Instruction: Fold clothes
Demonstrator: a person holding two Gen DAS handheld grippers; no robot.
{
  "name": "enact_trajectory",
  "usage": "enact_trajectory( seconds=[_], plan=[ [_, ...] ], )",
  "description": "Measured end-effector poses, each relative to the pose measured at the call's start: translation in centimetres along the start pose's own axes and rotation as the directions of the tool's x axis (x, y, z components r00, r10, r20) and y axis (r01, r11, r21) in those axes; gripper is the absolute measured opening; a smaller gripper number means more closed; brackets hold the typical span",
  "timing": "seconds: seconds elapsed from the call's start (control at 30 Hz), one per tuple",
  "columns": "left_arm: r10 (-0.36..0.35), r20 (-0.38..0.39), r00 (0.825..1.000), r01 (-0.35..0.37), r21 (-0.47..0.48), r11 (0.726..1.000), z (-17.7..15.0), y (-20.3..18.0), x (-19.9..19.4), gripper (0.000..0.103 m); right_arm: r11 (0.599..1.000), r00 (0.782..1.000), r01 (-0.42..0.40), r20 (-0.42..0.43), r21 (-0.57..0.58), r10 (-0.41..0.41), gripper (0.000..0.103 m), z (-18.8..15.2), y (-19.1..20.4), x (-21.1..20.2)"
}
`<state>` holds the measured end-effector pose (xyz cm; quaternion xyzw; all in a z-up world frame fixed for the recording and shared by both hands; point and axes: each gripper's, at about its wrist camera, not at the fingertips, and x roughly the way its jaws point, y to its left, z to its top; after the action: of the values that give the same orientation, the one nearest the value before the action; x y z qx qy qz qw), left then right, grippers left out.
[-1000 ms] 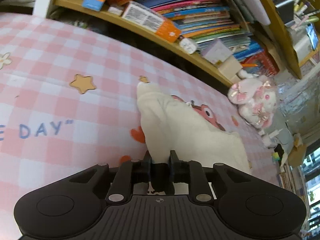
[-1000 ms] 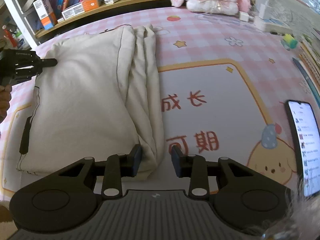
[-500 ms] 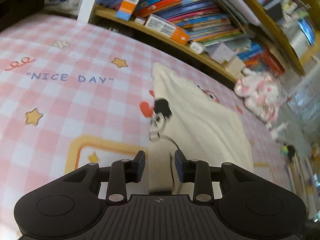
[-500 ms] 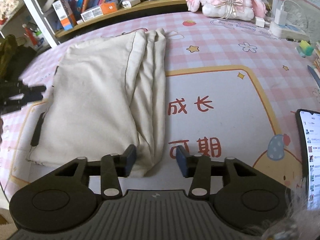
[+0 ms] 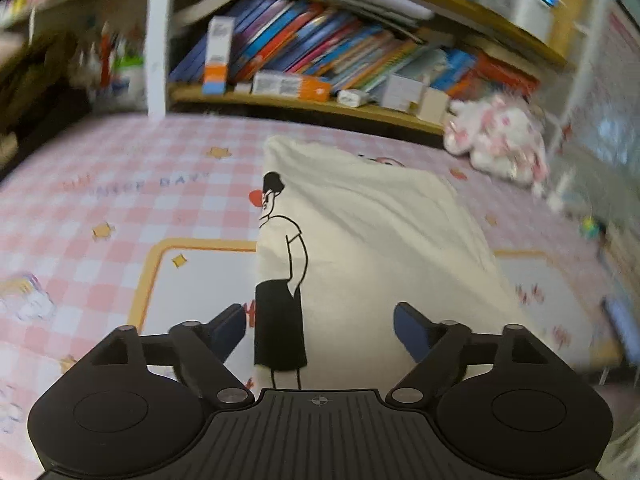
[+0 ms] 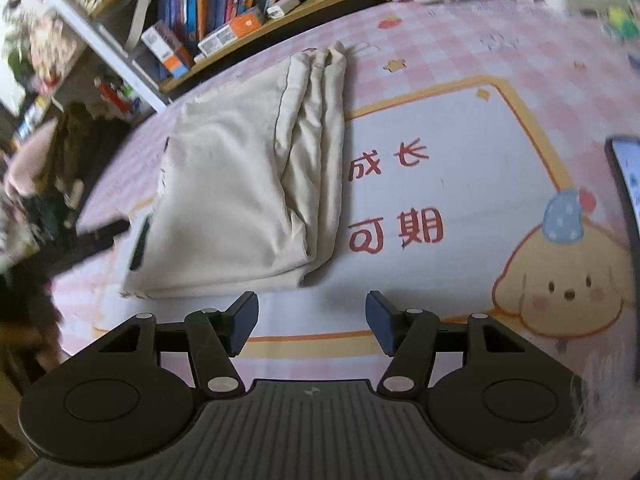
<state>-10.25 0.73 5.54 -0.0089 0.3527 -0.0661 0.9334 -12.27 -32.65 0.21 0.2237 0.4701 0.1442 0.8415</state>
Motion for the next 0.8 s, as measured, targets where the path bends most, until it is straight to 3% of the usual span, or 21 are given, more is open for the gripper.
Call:
enact_trajectory(
  seconds=[0.13, 0.5, 0.63, 0.73, 0.8],
  plan=[
    [0.021, -0.008, 1.000, -0.019, 0.155, 0.988, -1.2, -2.0, -0.9, 0.086, 0.988, 0.996, -0.085, 0.005, 0.131, 0.085, 0.058, 0.4, -1.6, 0.1],
    [-0.077, -0.045, 0.996, 0.087, 0.281, 0.956, -1.9, -4.0, -1.4, 0.085, 0.936, 0.985, -0.167, 0.021, 0.310, 0.169, 0.045, 1.9, -2.5, 2.4],
    [-0.114, -0.063, 0.991, 0.129, 0.360, 0.924, -2.1, -5.4, -0.9, 0.085, 0.922, 0.984, -0.174, 0.021, 0.345, 0.178, 0.037, 2.8, -2.2, 3.6],
    [-0.109, -0.069, 0.992, 0.128, 0.445, 0.886, -2.4, -6.8, -0.4, 0.084, 0.925, 0.987, -0.152, -0.002, 0.348, 0.163, 0.011, 3.4, -1.8, 4.3],
    [-0.108, -0.070, 0.992, 0.128, 0.516, 0.847, -2.8, -7.8, -0.1, 0.083, 0.918, 0.980, -0.192, 0.019, 0.347, 0.198, 0.010, 3.9, -1.4, 3.7]
  ],
)
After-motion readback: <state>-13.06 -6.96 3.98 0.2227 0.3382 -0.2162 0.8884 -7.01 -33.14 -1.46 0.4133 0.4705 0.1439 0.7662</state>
